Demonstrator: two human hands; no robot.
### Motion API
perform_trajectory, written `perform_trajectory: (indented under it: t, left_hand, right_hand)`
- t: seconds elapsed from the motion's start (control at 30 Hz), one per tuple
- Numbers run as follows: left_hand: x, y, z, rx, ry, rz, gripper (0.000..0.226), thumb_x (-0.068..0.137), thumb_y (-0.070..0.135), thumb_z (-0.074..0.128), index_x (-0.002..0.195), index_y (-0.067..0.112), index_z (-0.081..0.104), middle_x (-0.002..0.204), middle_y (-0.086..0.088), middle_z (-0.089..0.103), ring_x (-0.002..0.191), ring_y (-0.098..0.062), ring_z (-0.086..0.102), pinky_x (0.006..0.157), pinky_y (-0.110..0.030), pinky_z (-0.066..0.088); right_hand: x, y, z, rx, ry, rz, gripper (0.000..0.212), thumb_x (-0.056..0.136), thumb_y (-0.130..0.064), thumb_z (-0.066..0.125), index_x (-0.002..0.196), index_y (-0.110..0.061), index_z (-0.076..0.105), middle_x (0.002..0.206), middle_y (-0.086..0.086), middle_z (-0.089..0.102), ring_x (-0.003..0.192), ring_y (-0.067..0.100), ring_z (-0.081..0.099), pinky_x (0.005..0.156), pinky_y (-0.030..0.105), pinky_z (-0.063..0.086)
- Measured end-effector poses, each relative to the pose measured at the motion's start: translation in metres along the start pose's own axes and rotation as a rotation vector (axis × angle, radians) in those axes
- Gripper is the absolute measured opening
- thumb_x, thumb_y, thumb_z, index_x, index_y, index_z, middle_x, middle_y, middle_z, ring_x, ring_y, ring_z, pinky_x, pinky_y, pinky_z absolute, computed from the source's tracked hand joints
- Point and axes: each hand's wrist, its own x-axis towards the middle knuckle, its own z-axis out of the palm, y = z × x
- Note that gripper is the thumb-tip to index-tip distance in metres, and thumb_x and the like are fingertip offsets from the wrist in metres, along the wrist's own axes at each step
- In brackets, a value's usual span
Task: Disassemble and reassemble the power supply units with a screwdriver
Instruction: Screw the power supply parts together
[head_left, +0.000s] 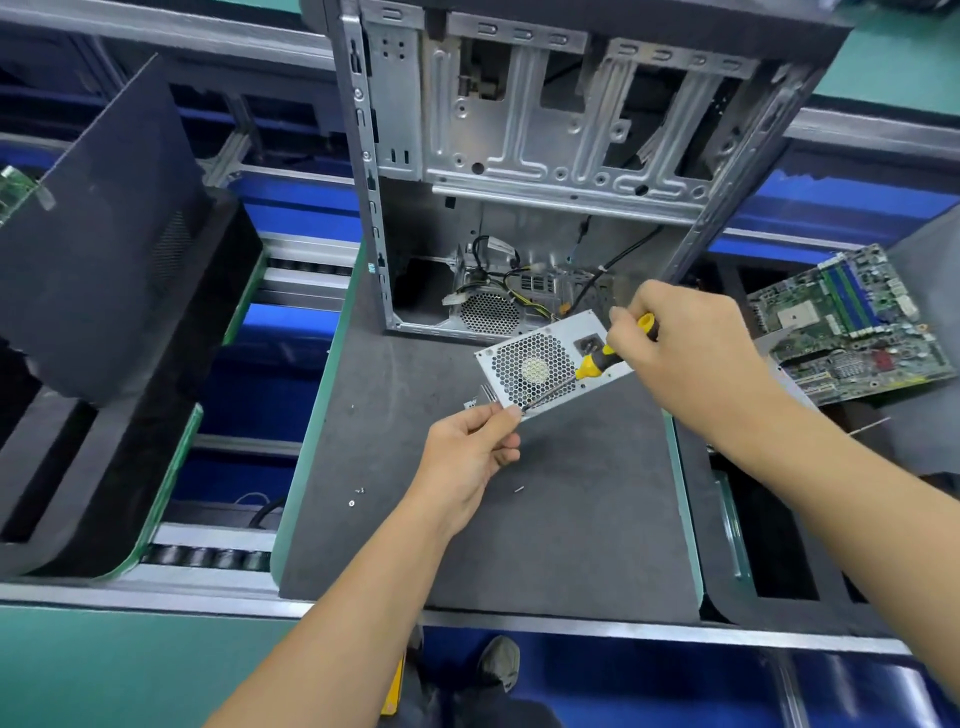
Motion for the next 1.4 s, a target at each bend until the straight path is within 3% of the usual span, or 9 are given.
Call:
perform_trajectory:
  t: [0.17, 0.27, 0.43, 0.67, 0.87, 1.07, 1.17, 1.27, 1.4]
  left_hand:
    - [0.001, 0.000, -0.001, 0.002, 0.018, -0.010, 0.005, 0.089, 0.008, 0.073, 0.093, 0.004, 0.072, 0.073, 0.001, 0.065, 0.062, -0.010, 0.059, 0.059, -0.021, 0.052]
    - [0.001, -0.001, 0.000, 0.001, 0.028, -0.012, 0.009, 0.089, 0.008, 0.073, 0.096, 0.003, 0.072, 0.073, 0.000, 0.065, 0.061, -0.010, 0.059, 0.059, -0.021, 0.053]
    - [0.002, -0.001, 0.000, -0.017, 0.029, -0.011, 0.009, 0.088, 0.009, 0.074, 0.095, 0.004, 0.072, 0.071, 0.002, 0.066, 0.061, -0.010, 0.059, 0.059, -0.021, 0.053]
    - [0.004, -0.002, -0.002, -0.019, 0.033, -0.015, 0.010, 0.087, 0.010, 0.076, 0.095, 0.005, 0.073, 0.071, 0.001, 0.067, 0.061, -0.010, 0.060, 0.060, -0.021, 0.053]
    - [0.005, -0.002, 0.001, -0.022, 0.071, -0.028, 0.013, 0.086, 0.010, 0.077, 0.096, 0.003, 0.072, 0.070, 0.003, 0.067, 0.060, -0.009, 0.060, 0.058, -0.021, 0.052]
    - [0.004, -0.002, 0.001, -0.044, 0.075, -0.025, 0.011, 0.085, 0.009, 0.077, 0.092, 0.003, 0.071, 0.069, 0.006, 0.068, 0.059, -0.008, 0.060, 0.057, -0.021, 0.051]
    - [0.003, -0.002, -0.001, -0.057, 0.053, -0.027, 0.012, 0.085, 0.010, 0.077, 0.093, 0.003, 0.071, 0.072, 0.004, 0.068, 0.062, -0.009, 0.061, 0.059, -0.021, 0.052]
    - [0.003, -0.002, -0.002, -0.057, 0.042, -0.027, 0.012, 0.086, 0.010, 0.076, 0.094, 0.003, 0.072, 0.074, 0.002, 0.067, 0.064, -0.010, 0.061, 0.061, -0.021, 0.052]
    - [0.001, -0.002, -0.002, -0.049, 0.021, -0.024, 0.012, 0.086, 0.011, 0.076, 0.093, 0.003, 0.072, 0.074, 0.002, 0.064, 0.064, -0.010, 0.060, 0.061, -0.022, 0.053]
  right_hand:
    - [0.002, 0.000, 0.003, 0.039, -0.008, 0.021, 0.032, 0.095, -0.028, 0.054, 0.069, -0.008, 0.052, 0.047, -0.010, 0.045, 0.055, 0.014, 0.042, 0.055, 0.031, 0.027]
    - [0.005, -0.001, 0.003, 0.038, -0.042, 0.028, 0.030, 0.095, -0.029, 0.052, 0.069, -0.013, 0.048, 0.052, -0.025, 0.056, 0.058, 0.014, 0.043, 0.052, 0.026, 0.027]
    - [0.007, 0.002, 0.003, 0.043, -0.060, 0.043, 0.031, 0.095, -0.032, 0.050, 0.069, -0.018, 0.045, 0.066, -0.007, 0.067, 0.059, 0.020, 0.045, 0.053, 0.029, 0.032]
    - [0.005, -0.001, 0.006, 0.006, -0.072, 0.036, 0.030, 0.096, -0.030, 0.051, 0.071, -0.014, 0.046, 0.069, -0.003, 0.067, 0.067, 0.028, 0.050, 0.059, 0.037, 0.042]
    - [0.001, -0.020, -0.002, -0.166, -0.039, -0.242, 0.027, 0.097, -0.030, 0.055, 0.078, -0.009, 0.055, 0.079, 0.004, 0.054, 0.069, 0.031, 0.051, 0.062, 0.039, 0.042]
    - [-0.003, -0.049, -0.015, -0.241, -0.365, -0.452, 0.015, 0.091, -0.008, 0.054, 0.104, -0.014, 0.056, 0.106, 0.005, 0.041, 0.082, 0.022, 0.045, 0.075, 0.038, 0.045]
    - [-0.001, -0.061, -0.017, -0.410, -0.372, -0.424, 0.008, 0.099, -0.021, 0.053, 0.105, -0.016, 0.054, 0.099, 0.000, 0.042, 0.072, 0.022, 0.050, 0.064, 0.032, 0.046]
    - [0.004, -0.069, -0.019, -0.576, -0.319, -0.394, 0.028, 0.103, -0.041, 0.042, 0.093, -0.015, 0.046, 0.075, 0.005, 0.042, 0.086, 0.035, 0.062, 0.062, 0.036, 0.039]
    - [0.007, -0.072, -0.025, -0.458, -0.451, -0.361, 0.021, 0.098, -0.034, 0.056, 0.106, -0.018, 0.045, 0.096, 0.002, 0.044, 0.094, 0.030, 0.056, 0.066, 0.036, 0.042]
